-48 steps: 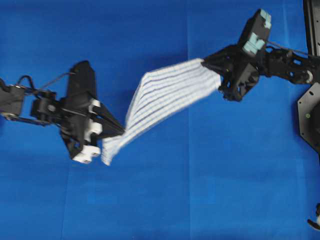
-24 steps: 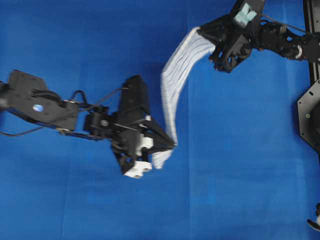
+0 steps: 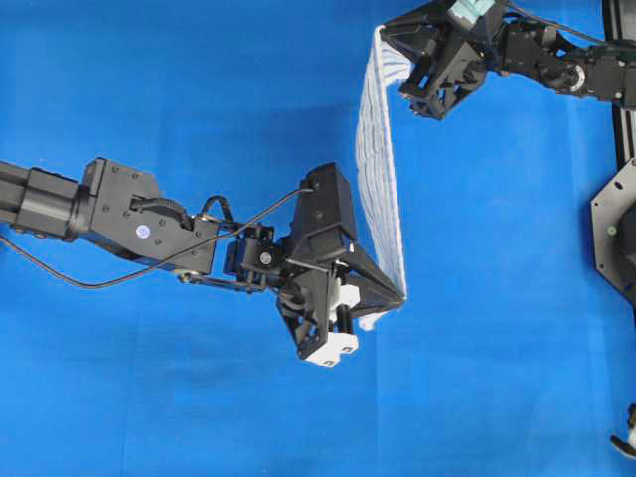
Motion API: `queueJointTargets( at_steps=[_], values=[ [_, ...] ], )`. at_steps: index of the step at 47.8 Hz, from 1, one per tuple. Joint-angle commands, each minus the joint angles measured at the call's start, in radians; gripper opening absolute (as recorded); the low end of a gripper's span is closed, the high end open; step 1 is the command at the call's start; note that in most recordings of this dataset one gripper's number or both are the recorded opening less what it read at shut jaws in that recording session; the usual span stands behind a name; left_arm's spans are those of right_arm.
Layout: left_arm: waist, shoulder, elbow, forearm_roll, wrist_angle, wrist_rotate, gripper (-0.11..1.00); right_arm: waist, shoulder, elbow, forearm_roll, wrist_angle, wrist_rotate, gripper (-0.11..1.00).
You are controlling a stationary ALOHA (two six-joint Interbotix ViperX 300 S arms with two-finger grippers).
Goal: Fold the blue towel.
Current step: 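Lift the strip and swing it to a vertical orientation, then lay the strip down vertically and open both grippers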
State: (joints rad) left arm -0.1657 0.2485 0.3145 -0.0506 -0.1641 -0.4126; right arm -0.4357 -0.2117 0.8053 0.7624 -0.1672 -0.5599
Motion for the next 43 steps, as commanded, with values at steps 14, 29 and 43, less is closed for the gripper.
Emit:
queueJointTargets(
  at_steps=[14, 29, 43],
  values=[
    [-0.014, -0.005, -0.006, -0.002, -0.095, -0.003, 0.01, -0.014, 0.020, -0.049, -0.003, 0.003, -0.002, 0.03],
    [-0.028, -0.064, 0.160, -0.069, -0.179, -0.006, 0.01, -0.015, 0.160, -0.146, -0.003, 0.060, -0.006, 0.03],
    [-0.060, -0.135, 0.325, -0.123, -0.268, -0.006, 0.01, -0.006, 0.281, -0.276, -0.003, 0.115, -0.008, 0.03]
  ],
)
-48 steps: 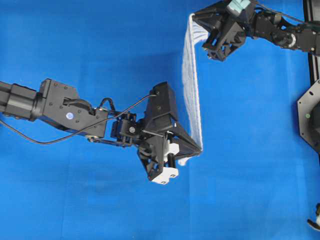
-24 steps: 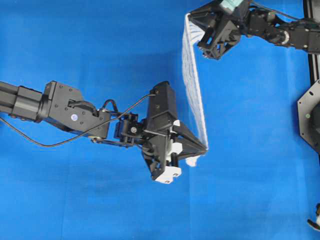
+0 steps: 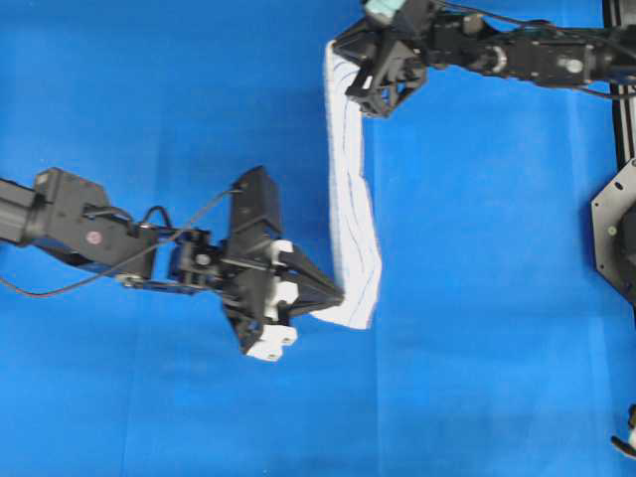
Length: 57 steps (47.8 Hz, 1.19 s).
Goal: Fold the blue towel.
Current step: 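Lay the strip down vertically and open both grippers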
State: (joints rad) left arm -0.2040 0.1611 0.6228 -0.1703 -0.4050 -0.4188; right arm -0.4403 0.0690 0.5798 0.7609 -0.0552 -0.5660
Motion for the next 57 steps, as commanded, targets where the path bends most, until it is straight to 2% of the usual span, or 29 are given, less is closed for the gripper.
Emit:
queueJointTargets(
  at_steps=[1, 19, 22, 27, 31, 34, 38, 42, 44, 46, 57],
  values=[
    [-0.023, -0.051, 0.023, -0.003, -0.031, 0.000, 0.01, 0.000, 0.008, -0.058, -0.002, 0.005, -0.002, 0.03],
    [-0.028, -0.063, 0.061, -0.005, -0.034, 0.009, 0.02, 0.008, 0.083, -0.117, -0.002, 0.037, -0.002, 0.03],
    [-0.026, -0.061, 0.061, -0.005, -0.034, 0.012, 0.07, 0.008, 0.086, -0.117, -0.002, 0.037, -0.002, 0.03],
    [-0.020, -0.058, 0.061, -0.005, -0.031, 0.012, 0.22, 0.008, 0.086, -0.117, -0.002, 0.037, -0.002, 0.04],
    [-0.017, -0.060, 0.061, -0.005, -0.025, 0.009, 0.39, 0.008, 0.084, -0.117, -0.003, 0.034, -0.002, 0.16],
    [-0.014, -0.061, 0.063, -0.005, -0.017, 0.009, 0.56, 0.009, 0.086, -0.117, -0.005, 0.032, -0.002, 0.33],
    [-0.011, -0.071, 0.069, -0.005, 0.006, 0.008, 0.74, 0.011, 0.084, -0.117, -0.012, 0.023, -0.003, 0.59],
    [-0.008, -0.094, 0.078, -0.005, 0.041, 0.009, 0.76, 0.014, 0.083, -0.117, -0.031, 0.021, -0.003, 0.84],
    [-0.005, -0.117, 0.087, -0.005, 0.064, 0.012, 0.75, 0.014, 0.080, -0.115, -0.035, 0.021, -0.002, 0.91],
    [0.002, -0.140, 0.097, -0.003, 0.087, 0.015, 0.74, 0.014, 0.074, -0.112, -0.040, 0.021, -0.003, 0.93],
    [0.044, -0.299, 0.161, 0.005, 0.198, 0.049, 0.73, 0.014, -0.020, -0.066, -0.040, 0.023, -0.002, 0.87]
  ],
)
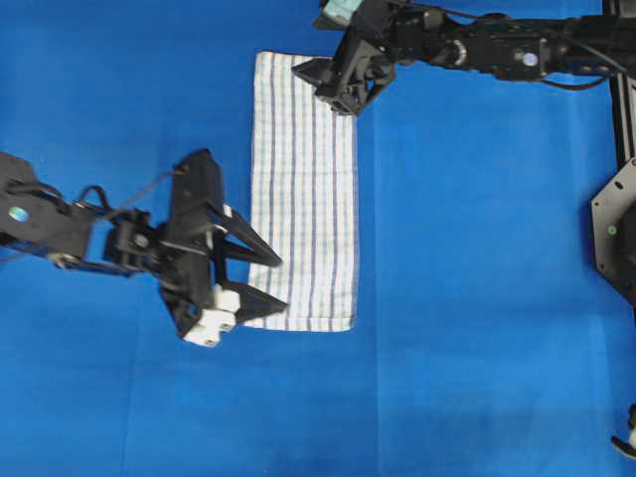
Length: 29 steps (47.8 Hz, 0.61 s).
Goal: Fold the blue towel.
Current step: 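Lay the strip down vertically and open both grippers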
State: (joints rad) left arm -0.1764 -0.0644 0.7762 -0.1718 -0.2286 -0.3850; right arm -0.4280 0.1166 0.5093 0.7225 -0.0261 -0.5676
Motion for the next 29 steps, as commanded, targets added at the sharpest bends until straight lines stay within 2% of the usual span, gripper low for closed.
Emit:
queueJointTargets(
  at_steps=[1, 8, 14, 22, 29],
  values=[
    [0.023, -0.089, 0.014, 0.006, 0.031, 0.021, 0.73, 0.002, -0.077, 0.011, -0.002, -0.006, 0.000, 0.87],
    [0.080, -0.179, 0.054, 0.008, 0.067, 0.083, 0.73, 0.002, -0.156, 0.075, -0.002, -0.011, 0.011, 0.87],
    [0.172, -0.245, 0.094, 0.008, 0.083, 0.156, 0.73, 0.002, -0.216, 0.137, 0.003, -0.023, 0.015, 0.87],
    [0.288, -0.285, 0.132, 0.009, 0.094, 0.264, 0.73, 0.002, -0.282, 0.216, 0.025, -0.057, 0.018, 0.87],
    [0.337, -0.285, 0.138, 0.009, 0.094, 0.307, 0.73, 0.003, -0.321, 0.262, 0.044, -0.060, 0.020, 0.87]
  ],
)
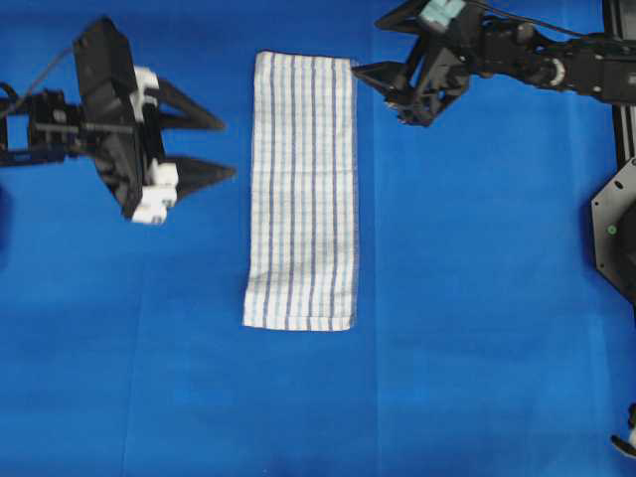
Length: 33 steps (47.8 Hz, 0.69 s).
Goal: Fold the blue towel.
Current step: 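Lay the strip down vertically and open both grippers, then move both grippers to the strip's top corners and pinch them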
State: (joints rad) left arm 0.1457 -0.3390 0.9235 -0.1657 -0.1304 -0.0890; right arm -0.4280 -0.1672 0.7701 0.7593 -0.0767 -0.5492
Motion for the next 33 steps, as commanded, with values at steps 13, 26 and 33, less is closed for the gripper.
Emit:
queueJointTargets(
  at_steps=[13, 26, 33],
  values=[
    [0.023, 0.008, -0.020, 0.003, -0.005, 0.020, 0.73, 0.003, -0.043, 0.009, 0.012, -0.017, 0.002, 0.87],
    [0.101, 0.087, -0.063, 0.003, -0.038, 0.067, 0.73, 0.002, -0.015, 0.009, 0.012, -0.078, 0.002, 0.87],
    [0.164, 0.199, -0.110, 0.003, -0.074, 0.114, 0.73, -0.003, 0.041, 0.000, 0.012, -0.117, 0.002, 0.87]
  ],
)
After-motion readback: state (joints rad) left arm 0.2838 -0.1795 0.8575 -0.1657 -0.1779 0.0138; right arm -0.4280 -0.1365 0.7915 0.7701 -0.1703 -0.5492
